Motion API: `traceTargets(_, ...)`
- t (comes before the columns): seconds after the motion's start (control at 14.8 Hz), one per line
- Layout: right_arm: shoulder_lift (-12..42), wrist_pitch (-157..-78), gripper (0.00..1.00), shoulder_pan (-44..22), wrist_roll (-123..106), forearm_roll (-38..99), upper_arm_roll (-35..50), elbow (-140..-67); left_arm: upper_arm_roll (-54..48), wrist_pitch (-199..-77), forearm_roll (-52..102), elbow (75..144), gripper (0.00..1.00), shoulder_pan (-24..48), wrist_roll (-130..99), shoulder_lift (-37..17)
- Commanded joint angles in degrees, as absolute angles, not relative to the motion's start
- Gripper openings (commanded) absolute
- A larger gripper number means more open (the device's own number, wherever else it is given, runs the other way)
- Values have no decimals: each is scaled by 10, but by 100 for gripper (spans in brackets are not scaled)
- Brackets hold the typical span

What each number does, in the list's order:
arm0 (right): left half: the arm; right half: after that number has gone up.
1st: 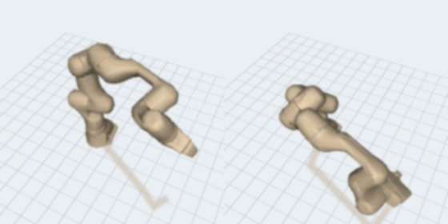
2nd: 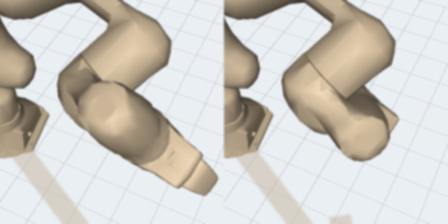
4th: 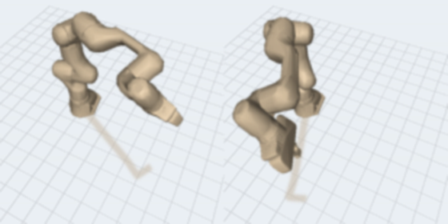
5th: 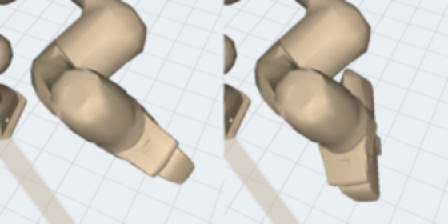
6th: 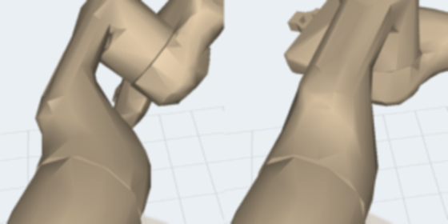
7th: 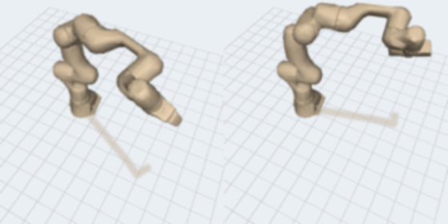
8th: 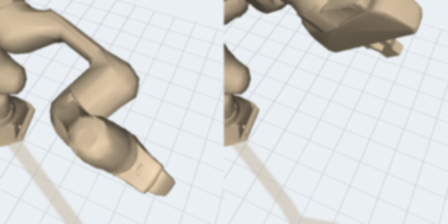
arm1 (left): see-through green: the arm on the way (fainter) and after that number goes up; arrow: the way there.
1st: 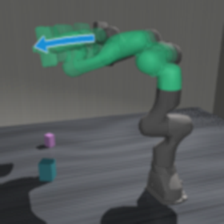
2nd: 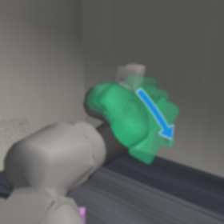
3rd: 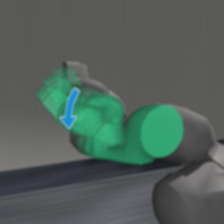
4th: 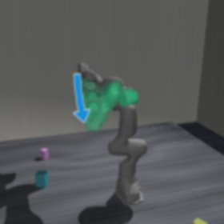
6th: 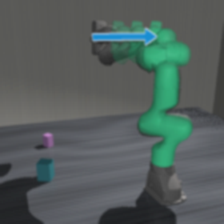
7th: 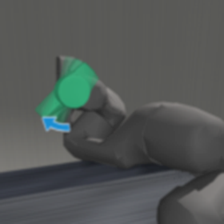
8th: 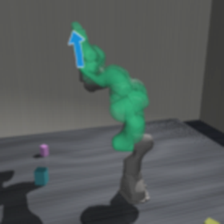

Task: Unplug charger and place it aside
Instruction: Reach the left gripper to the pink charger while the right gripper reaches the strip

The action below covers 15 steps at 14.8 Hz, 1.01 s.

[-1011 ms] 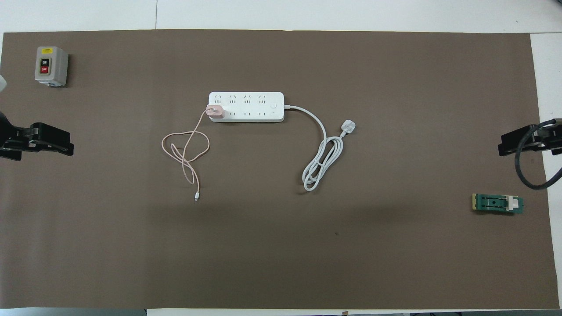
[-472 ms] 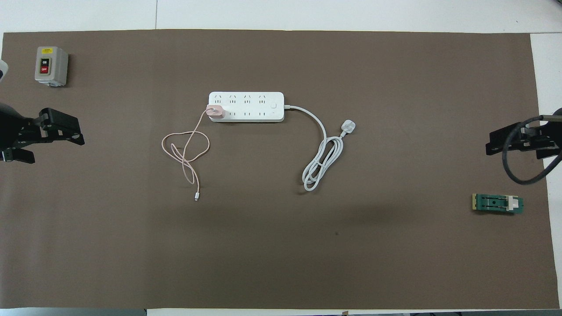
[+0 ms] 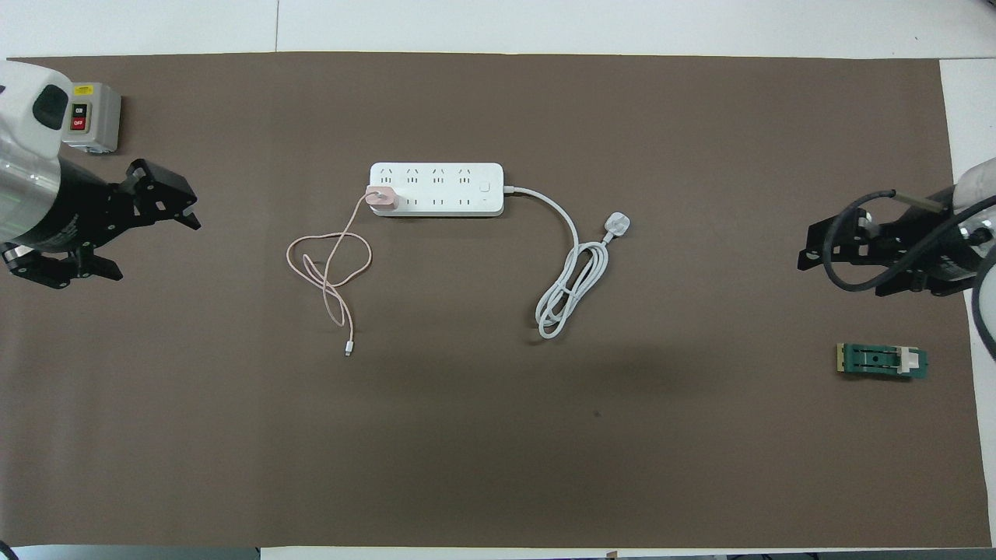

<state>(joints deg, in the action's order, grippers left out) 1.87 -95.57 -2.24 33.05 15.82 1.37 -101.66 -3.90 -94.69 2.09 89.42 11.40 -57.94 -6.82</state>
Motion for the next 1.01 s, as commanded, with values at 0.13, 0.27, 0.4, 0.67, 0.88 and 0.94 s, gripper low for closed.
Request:
traceTargets(0.13, 94, -1027, 100, -55, 490, 268, 14, -1018, -33, -1003, 21, 835, 100, 158, -836, -166)
traceTargets(0.27, 118, -1072, 100, -80, 543, 306, 14, -1021, -32, -1023, 20, 810, 100, 161, -928, -201)
traceTargets(0.4, 154, -1112, 100, -102, 596, 352, 14, -1014, -32, -1043, 15, 789, 100, 169, -982, -233)
traceTargets(0.67, 262, -1209, 100, -162, 674, 471, 14, -956, -28, -1076, -33, 735, 100, 194, -1076, -314)
traceTargets(0.88, 308, -1253, 100, -187, 709, 542, 14, -923, -26, -1078, -36, 710, 100, 192, -1075, -336)
traceTargets(0.94, 316, -1258, 100, -187, 709, 578, 14, -919, -25, -1078, -40, 706, 100, 191, -1074, -344)
